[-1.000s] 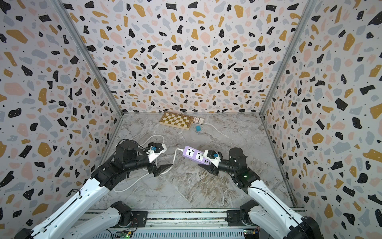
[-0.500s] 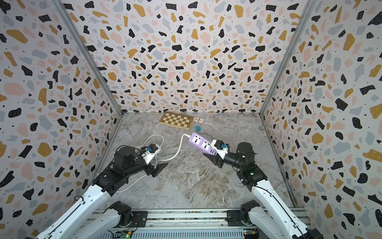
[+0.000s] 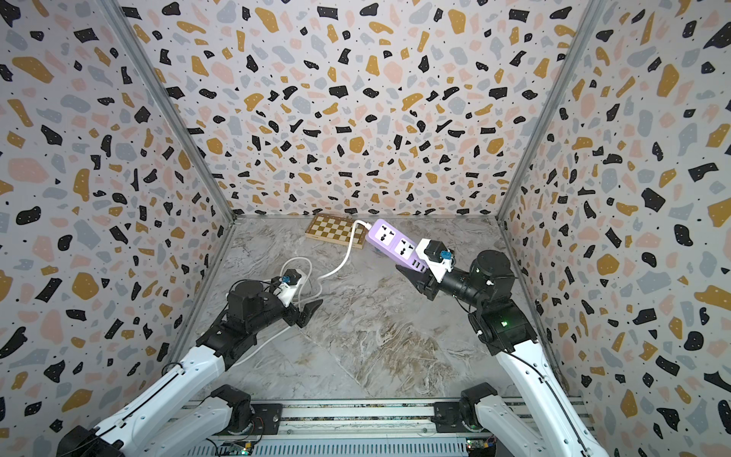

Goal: Wrap the cord around the power strip
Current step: Wrap the power cord around the power strip.

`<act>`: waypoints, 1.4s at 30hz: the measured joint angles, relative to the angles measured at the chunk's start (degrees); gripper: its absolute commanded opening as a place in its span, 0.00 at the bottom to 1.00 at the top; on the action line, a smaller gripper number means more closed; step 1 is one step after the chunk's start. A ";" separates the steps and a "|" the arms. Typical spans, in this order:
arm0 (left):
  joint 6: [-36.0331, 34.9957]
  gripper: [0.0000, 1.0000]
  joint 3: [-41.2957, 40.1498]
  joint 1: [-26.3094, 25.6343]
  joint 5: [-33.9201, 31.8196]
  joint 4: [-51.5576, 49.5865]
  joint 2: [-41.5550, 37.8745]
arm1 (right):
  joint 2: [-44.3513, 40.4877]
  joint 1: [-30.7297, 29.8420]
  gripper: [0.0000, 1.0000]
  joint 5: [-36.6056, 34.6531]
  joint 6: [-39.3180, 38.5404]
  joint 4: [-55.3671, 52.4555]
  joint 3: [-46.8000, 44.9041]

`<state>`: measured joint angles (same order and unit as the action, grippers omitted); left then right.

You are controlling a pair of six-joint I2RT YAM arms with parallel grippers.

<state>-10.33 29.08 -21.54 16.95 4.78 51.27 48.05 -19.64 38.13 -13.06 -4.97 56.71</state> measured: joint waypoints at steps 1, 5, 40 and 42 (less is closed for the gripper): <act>0.57 0.99 -0.44 0.00 0.00 1.51 0.52 | 0.00 0.09 0.03 -0.04 0.17 -0.61 0.83; 3.17 1.00 -1.81 0.00 0.26 8.57 4.52 | 0.13 0.31 0.03 0.02 1.22 -1.66 3.61; -17.77 0.00 32.20 -22.43 -4.42 -29.66 5.79 | 5.57 7.15 0.00 -7.13 2.34 -6.75 -8.35; -21.24 0.00 38.47 -24.41 -5.44 -37.38 8.28 | 5.57 4.26 0.00 -7.23 -0.44 -7.67 -9.55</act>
<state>-31.57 67.55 -45.95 11.51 -32.60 59.55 53.63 -15.38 30.89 -13.50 -12.64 47.16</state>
